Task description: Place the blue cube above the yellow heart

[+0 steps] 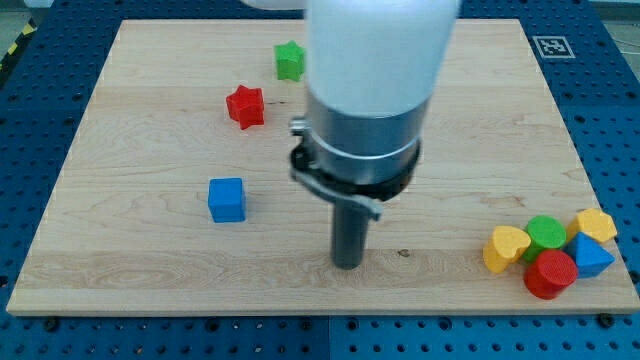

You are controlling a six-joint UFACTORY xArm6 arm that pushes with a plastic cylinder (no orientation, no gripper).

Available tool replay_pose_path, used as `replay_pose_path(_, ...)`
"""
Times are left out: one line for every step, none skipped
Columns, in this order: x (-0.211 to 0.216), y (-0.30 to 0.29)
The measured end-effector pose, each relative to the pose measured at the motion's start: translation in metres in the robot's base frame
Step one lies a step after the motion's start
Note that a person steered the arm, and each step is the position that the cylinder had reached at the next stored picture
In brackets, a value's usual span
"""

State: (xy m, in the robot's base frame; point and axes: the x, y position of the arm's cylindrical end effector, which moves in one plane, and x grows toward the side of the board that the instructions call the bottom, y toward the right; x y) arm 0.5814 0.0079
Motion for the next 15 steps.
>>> replay_pose_path(0.003, -0.045)
replay_pose_path(0.003, -0.109)
replay_pose_path(-0.005, -0.163)
replay_pose_path(-0.011, -0.177)
replay_pose_path(-0.011, -0.195)
replay_pose_path(-0.014, -0.221)
replay_pose_path(-0.014, -0.223)
replay_pose_path(-0.014, -0.227)
replay_pose_path(-0.014, -0.227)
replay_pose_path(-0.014, -0.244)
replay_pose_path(-0.014, -0.245)
replay_pose_path(-0.014, -0.259)
replay_pose_path(-0.014, -0.273)
replay_pose_path(-0.015, -0.293)
replay_pose_path(-0.051, -0.294)
